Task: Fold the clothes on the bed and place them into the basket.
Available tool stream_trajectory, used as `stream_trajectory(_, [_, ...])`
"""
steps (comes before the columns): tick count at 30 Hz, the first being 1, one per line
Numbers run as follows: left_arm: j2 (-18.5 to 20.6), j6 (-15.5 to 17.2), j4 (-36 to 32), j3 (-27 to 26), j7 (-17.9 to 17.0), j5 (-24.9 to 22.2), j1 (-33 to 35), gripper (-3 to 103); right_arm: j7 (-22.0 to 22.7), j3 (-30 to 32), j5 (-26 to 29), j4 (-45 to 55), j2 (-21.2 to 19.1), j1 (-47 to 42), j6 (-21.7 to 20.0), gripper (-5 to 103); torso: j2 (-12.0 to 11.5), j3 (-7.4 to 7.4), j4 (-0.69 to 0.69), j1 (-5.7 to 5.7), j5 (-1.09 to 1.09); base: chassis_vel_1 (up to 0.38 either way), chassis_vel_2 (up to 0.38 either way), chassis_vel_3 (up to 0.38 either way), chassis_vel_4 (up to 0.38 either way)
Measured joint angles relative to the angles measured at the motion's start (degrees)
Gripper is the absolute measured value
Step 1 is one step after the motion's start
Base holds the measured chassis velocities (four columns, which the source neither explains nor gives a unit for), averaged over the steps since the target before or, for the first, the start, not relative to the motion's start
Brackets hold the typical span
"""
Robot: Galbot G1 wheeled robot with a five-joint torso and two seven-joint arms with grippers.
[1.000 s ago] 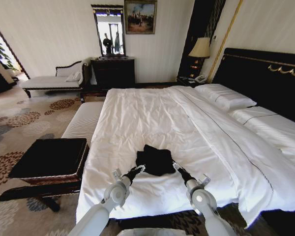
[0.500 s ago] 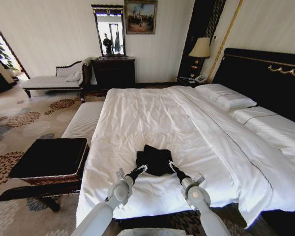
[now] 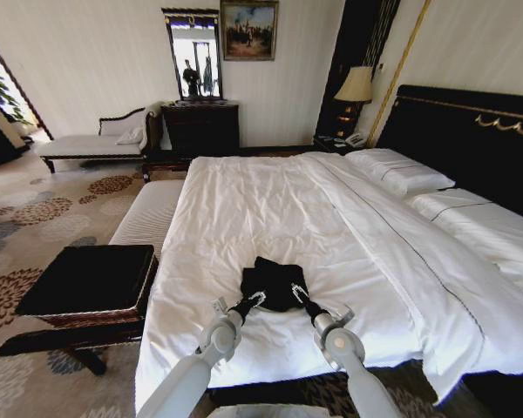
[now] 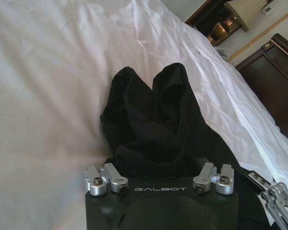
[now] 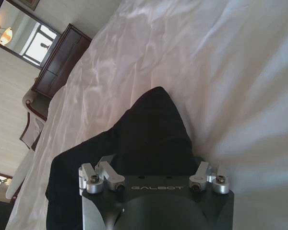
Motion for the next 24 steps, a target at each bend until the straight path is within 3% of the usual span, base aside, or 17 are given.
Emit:
stream_trajectory(3, [-0.2, -0.1, -0.7, 0.2, -0.1, 0.7, 0.0, 64, 0.0, -0.3, -0.1, 0.3, 0.0, 0.1, 0.1, 66, 0.0, 0.00, 0.00, 0.00, 0.00, 0.000, 0.000, 0.000, 0.000])
stream_trajectory(5, [-0.2, -0.1, -1.0, 0.2, -0.2, 0.7, 0.0, 64, 0.0, -0.3, -0.1, 0.4, -0.1, 0.0, 0.1, 60, 0.0, 0.00, -0.01, 0.00, 0.00, 0.000, 0.000, 0.000, 0.000])
stream_trajectory(8, [0.0, -0.3, -1.3, 0.3, -0.2, 1.3, 0.1, 47, 0.0, -0.3, -0.4, 0.5, -0.2, -0.1, 0.2, 43, 0.0, 0.00, 0.00, 0.00, 0.00, 0.000, 0.000, 0.000, 0.000])
stream_trajectory(12, [-0.1, -0.3, -1.0, 0.3, -0.2, 1.6, 0.1, 36, 0.0, -0.3, -0.6, 0.5, -0.2, -0.1, 0.2, 38, 0.0, 0.00, 0.00, 0.00, 0.00, 0.000, 0.000, 0.000, 0.000])
stream_trajectory(13, [-0.2, -0.4, -0.8, 0.3, -0.2, 1.8, 0.1, 31, 0.0, -0.3, -0.6, 0.4, -0.2, 0.0, 0.2, 27, 0.0, 0.00, 0.00, 0.00, 0.00, 0.000, 0.000, 0.000, 0.000])
stream_trajectory(15, [-0.3, -0.4, -0.8, 0.3, -0.2, 1.9, 0.1, 26, 0.0, -0.3, -0.6, 0.4, -0.2, 0.0, 0.2, 27, 0.0, 0.00, 0.00, 0.00, 0.00, 0.000, 0.000, 0.000, 0.000])
stream_trajectory(18, [-0.4, -0.6, -0.8, 0.3, 0.0, 3.1, 0.1, 11, -0.2, -0.4, -1.0, 0.4, -0.4, 0.2, 0.3, 13, 0.0, 0.00, 0.00, 0.00, 0.00, 0.000, 0.000, 0.000, 0.000])
stream_trajectory(24, [0.3, -1.2, -1.7, 0.3, 1.0, 5.3, 0.7, 9, -0.6, -1.0, -5.9, 0.6, -0.2, -0.2, 1.5, 10, 0.0, 0.00, -0.01, 0.00, 0.00, 0.000, 0.000, 0.000, 0.000])
